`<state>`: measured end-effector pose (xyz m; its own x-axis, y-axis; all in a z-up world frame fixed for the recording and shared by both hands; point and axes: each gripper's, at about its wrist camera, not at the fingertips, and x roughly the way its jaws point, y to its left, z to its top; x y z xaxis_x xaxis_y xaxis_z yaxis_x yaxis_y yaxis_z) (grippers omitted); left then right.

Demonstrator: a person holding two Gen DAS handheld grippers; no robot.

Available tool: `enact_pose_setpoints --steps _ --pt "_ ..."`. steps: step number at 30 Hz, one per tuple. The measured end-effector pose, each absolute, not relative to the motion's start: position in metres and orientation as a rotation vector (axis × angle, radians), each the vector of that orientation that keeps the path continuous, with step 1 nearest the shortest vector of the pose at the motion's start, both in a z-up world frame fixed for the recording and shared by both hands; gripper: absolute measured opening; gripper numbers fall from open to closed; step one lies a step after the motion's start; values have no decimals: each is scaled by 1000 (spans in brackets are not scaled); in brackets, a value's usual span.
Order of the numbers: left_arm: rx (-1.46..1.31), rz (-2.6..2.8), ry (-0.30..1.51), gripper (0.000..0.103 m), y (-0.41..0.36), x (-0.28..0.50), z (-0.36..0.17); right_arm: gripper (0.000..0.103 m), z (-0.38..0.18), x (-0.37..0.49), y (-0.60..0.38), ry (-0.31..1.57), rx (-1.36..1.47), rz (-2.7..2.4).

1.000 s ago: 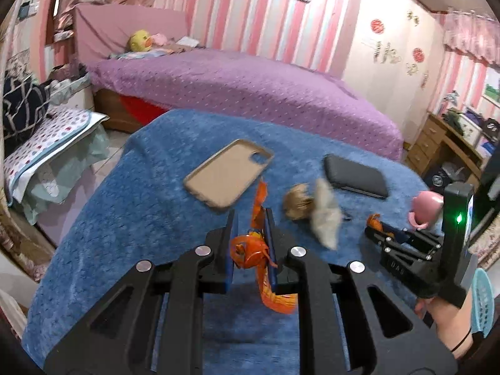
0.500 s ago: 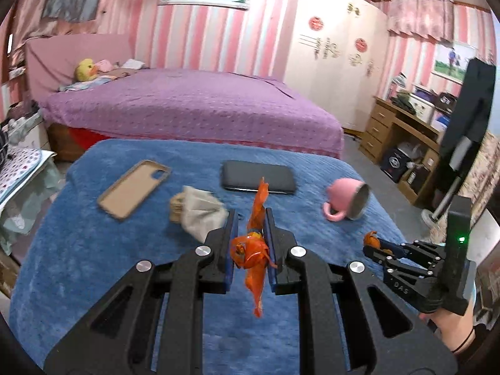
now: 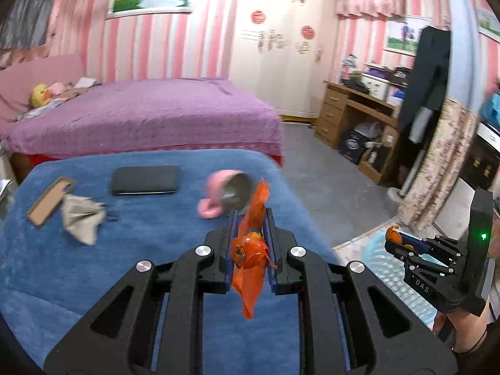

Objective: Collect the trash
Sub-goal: 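Carry the snack bag and orange peel over the wastebasket with both tools, then open the left tool to drop the snack bag while the right tool releases the peel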

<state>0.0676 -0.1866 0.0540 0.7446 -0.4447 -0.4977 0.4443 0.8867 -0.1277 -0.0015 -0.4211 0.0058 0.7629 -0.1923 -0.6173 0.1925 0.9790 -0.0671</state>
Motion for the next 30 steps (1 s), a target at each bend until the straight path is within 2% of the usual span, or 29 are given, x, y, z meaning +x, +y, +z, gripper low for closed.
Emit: enact_pose_setpoints --steps 7,14,22,23,24,25,26,29,30 --pt "41 -627 532 15 -285 26 63 22 10 -51 -501 649 63 -345" --pt "40 -753 536 15 -352 -5 62 22 3 -84 -549 634 134 -412" --pt "72 -776 620 17 -395 0 15 22 -27 -93 -561 665 181 -418" --pt "88 -765 642 29 -398 5 4 22 -31 -93 -562 667 187 -418" --pt "109 -748 664 53 -401 11 -6 22 -36 -91 -563 670 195 -419" --pt "124 -727 676 62 -399 16 -13 22 -37 -91 -562 671 196 -420" --pt "139 -697 676 68 -396 21 -21 22 -40 -89 -561 674 191 -424" --pt "150 -661 704 72 -386 35 -35 22 -42 -83 -557 670 173 -429" --pt "141 -648 703 79 -381 38 -34 22 -42 -81 -555 667 169 -428"
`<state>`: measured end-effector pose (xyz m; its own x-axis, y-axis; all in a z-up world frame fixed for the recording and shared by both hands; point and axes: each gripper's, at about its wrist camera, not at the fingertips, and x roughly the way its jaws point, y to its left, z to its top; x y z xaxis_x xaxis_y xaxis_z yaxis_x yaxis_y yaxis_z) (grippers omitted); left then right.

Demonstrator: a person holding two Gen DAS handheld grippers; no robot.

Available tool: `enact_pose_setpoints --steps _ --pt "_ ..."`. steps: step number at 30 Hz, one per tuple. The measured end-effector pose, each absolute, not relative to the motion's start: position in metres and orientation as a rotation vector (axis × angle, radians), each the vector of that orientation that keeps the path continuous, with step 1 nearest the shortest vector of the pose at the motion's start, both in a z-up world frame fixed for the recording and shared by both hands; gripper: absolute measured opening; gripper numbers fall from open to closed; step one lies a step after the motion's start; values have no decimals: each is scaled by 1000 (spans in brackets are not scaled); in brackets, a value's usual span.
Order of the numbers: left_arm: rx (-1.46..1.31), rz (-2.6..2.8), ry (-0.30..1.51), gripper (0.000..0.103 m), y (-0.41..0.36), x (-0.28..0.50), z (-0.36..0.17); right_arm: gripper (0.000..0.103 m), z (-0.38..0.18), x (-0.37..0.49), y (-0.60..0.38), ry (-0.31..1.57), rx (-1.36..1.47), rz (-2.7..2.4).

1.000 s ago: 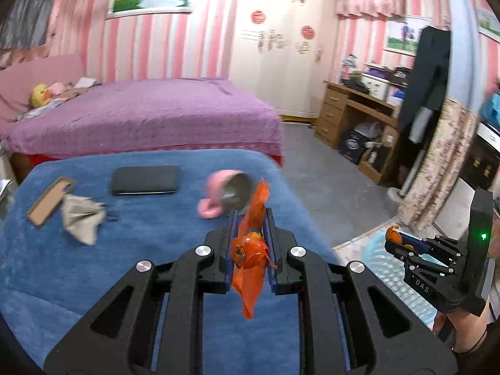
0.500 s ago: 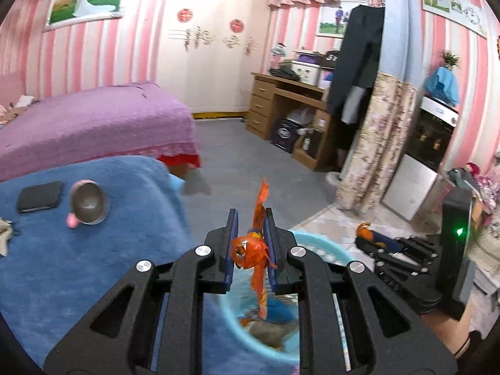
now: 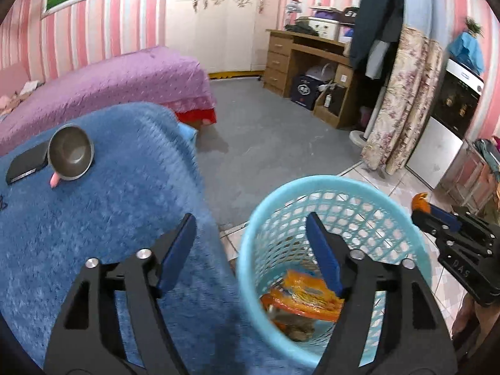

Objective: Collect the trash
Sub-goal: 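Open the left tool to drop the snack bag while the right tool releases the peel, then move both tools back over the bed toward the beige cloth and paper wad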

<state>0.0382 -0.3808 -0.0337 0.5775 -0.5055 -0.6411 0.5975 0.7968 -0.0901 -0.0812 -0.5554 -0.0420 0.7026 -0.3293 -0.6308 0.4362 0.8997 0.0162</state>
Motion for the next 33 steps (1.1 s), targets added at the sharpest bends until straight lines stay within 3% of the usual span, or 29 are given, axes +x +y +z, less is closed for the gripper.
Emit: enact_pose_setpoints --steps 3,8,9,10,12,14,18,33 --pt "128 -589 661 92 -363 43 -30 22 -40 -78 -550 656 157 -431" --pt "161 -530 626 95 -335 48 -28 24 -42 -67 -537 652 128 -451" --pt "159 -523 624 96 -330 49 -27 31 -42 -66 -534 652 124 -454" --pt "154 -514 622 97 -324 49 -26 50 -42 -65 -533 649 124 -457" --pt "142 -499 621 97 -310 52 -23 78 -39 -64 -528 632 109 -483" --pt "134 -487 622 97 -295 53 -21 80 -37 -64 -522 633 101 -484" --pt "116 -470 628 97 -266 55 -16 96 -29 -63 -512 623 85 -511" --pt "51 -344 622 98 -132 83 11 98 1 -13 -407 589 108 -363"
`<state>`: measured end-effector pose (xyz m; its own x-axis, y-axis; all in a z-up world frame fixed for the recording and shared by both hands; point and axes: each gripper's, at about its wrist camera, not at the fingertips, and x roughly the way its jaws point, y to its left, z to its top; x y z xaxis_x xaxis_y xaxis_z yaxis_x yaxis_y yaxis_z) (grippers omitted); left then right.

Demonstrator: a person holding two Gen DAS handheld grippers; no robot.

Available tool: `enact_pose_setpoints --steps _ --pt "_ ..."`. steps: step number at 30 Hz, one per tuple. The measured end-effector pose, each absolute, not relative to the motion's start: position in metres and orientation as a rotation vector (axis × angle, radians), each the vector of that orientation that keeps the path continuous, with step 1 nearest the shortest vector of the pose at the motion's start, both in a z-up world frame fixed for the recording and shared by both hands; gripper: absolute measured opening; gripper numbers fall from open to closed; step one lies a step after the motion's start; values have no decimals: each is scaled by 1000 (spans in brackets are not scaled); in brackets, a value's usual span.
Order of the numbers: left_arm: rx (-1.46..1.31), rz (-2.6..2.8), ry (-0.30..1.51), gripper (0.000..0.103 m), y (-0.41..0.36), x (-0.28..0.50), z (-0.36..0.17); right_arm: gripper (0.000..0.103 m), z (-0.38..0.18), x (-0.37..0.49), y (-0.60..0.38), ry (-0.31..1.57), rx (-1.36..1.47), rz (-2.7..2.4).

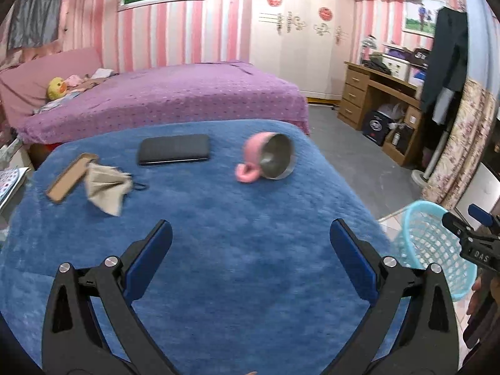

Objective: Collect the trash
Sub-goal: 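Move both tools back over the bed toward the beige cloth and paper wad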

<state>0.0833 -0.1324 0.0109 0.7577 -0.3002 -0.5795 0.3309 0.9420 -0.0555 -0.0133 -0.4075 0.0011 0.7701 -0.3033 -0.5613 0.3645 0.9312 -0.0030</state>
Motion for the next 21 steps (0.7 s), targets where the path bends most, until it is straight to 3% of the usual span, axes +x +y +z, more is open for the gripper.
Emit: enact_pose_setpoints --steps 13,21 --pt "19 -149 637 98 14 159 16 98 -1 72 -291 609 48 -195" --pt "-42 -19 681 98 103 185 -7 98 -14 137 -198 649 19 -63"
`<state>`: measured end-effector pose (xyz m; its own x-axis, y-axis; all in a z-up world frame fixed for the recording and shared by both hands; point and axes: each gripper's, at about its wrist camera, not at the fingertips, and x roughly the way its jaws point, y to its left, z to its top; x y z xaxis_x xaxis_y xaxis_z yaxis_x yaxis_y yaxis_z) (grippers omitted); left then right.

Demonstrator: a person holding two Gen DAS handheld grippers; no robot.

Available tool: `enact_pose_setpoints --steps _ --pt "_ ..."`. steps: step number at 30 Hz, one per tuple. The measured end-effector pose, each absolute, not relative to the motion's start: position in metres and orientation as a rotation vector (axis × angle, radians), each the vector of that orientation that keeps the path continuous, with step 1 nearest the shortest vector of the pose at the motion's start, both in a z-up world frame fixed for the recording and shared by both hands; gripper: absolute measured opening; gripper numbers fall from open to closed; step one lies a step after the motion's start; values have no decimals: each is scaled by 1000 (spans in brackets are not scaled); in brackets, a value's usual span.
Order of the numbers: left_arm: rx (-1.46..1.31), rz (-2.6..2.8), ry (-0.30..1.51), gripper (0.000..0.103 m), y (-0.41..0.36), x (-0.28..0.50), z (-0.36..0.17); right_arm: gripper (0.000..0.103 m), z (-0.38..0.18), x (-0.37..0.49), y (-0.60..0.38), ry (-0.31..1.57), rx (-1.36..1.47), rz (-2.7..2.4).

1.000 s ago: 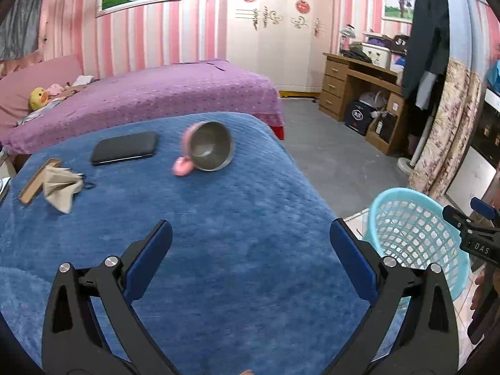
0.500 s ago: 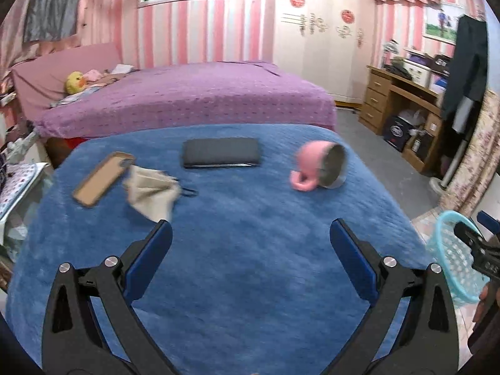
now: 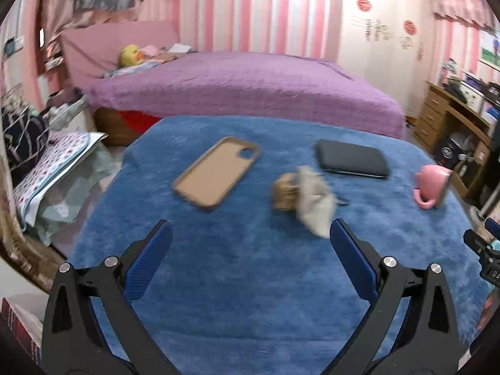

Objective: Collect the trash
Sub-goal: 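Move both tools back over the bed toward the beige cloth and paper wad, then grasp the beige cloth with the right tool, then grasp the brown paper wad with the left tool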

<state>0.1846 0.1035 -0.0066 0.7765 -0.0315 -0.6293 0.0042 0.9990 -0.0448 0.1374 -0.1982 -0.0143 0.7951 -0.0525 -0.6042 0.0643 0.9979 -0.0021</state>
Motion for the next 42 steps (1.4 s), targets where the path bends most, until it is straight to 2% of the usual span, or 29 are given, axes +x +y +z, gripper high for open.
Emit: enact_pose_setpoints --steps 14,15,17,19,22,24,27,38,40,42 --pt "-98 104 778 98 185 224 -41 97 -55 250 -31 763 -126 196" --pt "-100 112 775 98 188 227 -41 94 -58 253 -28 768 -133 200" --pt "-109 113 767 98 190 231 -39 78 -65 263 -25 798 -135 227" --pt "-113 101 758 98 188 234 -37 56 -68 271 -30 828 -96 271" --pt "-97 75 741 98 178 239 -33 39 -66 272 -40 829 -61 327" --pt "-93 58 736 98 169 244 -32 31 -60 266 -51 803 -72 322" --pt "-108 -1 747 98 156 253 -32 26 -48 259 -78 777 -27 299" --pt "-38 -147 759 97 68 277 -47 25 -27 203 -151 736 -52 141" --pt "-27 -145 774 93 56 282 -55 25 -31 199 -159 739 -43 126" --pt "-18 -151 789 77 49 288 -61 25 -37 197 -167 741 -30 115"
